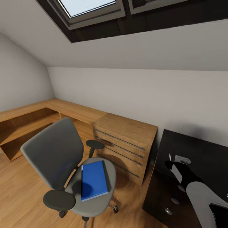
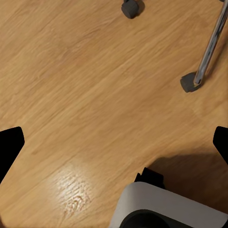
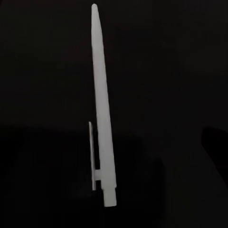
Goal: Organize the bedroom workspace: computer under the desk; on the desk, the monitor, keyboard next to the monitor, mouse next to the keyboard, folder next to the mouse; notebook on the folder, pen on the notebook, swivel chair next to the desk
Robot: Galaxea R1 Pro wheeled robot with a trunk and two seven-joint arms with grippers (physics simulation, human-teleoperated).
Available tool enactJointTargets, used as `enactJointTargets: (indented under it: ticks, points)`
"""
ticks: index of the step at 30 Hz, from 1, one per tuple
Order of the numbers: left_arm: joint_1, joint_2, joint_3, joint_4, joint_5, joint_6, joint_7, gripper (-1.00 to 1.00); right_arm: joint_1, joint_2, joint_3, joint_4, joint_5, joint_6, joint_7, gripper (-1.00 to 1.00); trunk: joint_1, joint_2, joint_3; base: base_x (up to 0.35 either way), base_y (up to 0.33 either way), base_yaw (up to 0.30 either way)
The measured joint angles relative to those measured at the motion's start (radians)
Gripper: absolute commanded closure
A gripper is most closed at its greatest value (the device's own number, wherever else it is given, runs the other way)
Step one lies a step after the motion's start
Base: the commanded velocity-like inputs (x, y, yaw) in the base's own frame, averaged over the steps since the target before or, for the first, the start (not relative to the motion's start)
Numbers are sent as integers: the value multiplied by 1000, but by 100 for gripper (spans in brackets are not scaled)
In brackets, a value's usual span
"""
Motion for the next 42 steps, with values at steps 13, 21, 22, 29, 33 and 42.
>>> enactJointTargets:
  ticks: [13,21,22,29,33,42]
  points:
    - [0,0,-1,0,0,0,-6,-100,0,2,0,-3,0,0,0,-100,0,0,0,0,0,0]
    - [0,0,-1,1,-1,0,-6,-100,0,3,-1,-32,0,-1,0,-100,0,0,0,0,0,0]
    - [0,0,-1,1,-1,0,-6,-100,0,4,-1,-43,0,0,0,-100,0,0,0,0,0,0]
    - [0,0,-1,2,-3,0,-6,-100,3,21,-1,-162,0,23,-2,-100,0,0,0,0,0,0]
    - [0,0,-1,2,-3,0,-6,-100,8,38,-1,-253,0,63,-2,-100,0,0,0,0,0,0]
    - [-1,1,-1,4,-3,0,-6,-100,138,138,-1,-609,3,237,-4,-100,0,0,0,0,0,0]
